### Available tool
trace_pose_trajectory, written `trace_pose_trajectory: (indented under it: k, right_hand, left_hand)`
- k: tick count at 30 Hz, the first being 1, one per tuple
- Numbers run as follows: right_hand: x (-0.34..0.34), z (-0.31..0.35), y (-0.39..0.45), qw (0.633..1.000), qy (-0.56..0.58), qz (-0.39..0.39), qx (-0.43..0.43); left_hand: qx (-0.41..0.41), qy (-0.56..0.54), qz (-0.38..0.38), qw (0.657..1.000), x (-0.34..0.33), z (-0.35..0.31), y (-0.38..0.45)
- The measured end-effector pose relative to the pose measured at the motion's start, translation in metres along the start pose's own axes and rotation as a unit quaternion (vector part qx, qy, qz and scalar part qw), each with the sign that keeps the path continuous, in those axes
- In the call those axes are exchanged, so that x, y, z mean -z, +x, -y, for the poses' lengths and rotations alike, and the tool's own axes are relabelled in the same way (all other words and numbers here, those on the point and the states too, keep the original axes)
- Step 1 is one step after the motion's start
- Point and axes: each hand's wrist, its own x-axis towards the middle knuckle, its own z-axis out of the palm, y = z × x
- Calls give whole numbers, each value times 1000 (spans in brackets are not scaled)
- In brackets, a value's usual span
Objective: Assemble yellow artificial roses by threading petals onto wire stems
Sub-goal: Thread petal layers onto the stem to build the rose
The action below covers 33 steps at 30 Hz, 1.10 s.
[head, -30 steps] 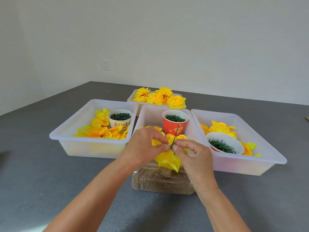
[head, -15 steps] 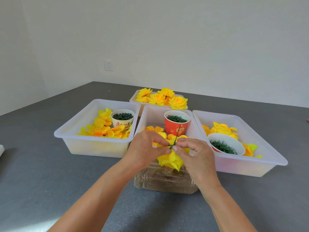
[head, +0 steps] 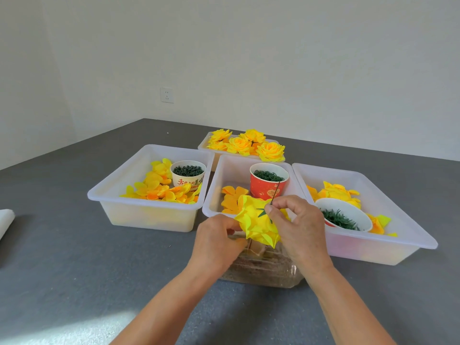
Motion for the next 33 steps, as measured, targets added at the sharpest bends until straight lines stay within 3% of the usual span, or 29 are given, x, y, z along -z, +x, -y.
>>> trace_pose_trajectory:
  k: [2,7,10,14,19,25,33]
  right_hand:
    - [1,2,3,1000,3,-4,0]
    - [2,4,6,1000,18,-9,-15]
    - [3,7,5,1000,9,0,-6]
    - [6,11,7,1000,-2,9,3]
    - [11,13,10,1000,5,21,-1]
    - [13,17,11,1000,7,15,-2]
    - [14,18,21,1000,6,12,-7]
  left_hand:
    - [3,-5,18,1000,-2,0,2]
    - [59,-142,72,985,-8,-5,4]
    - [120,-254,77,957,-11,-9,4]
    - [131,-347,86,925,-11,-10,7]
    - [106,-339,116,928,-10,-10,10]
    - [49,-250,131,958,-11,-2,17]
    - [30,-218,154,963,-13,3,21]
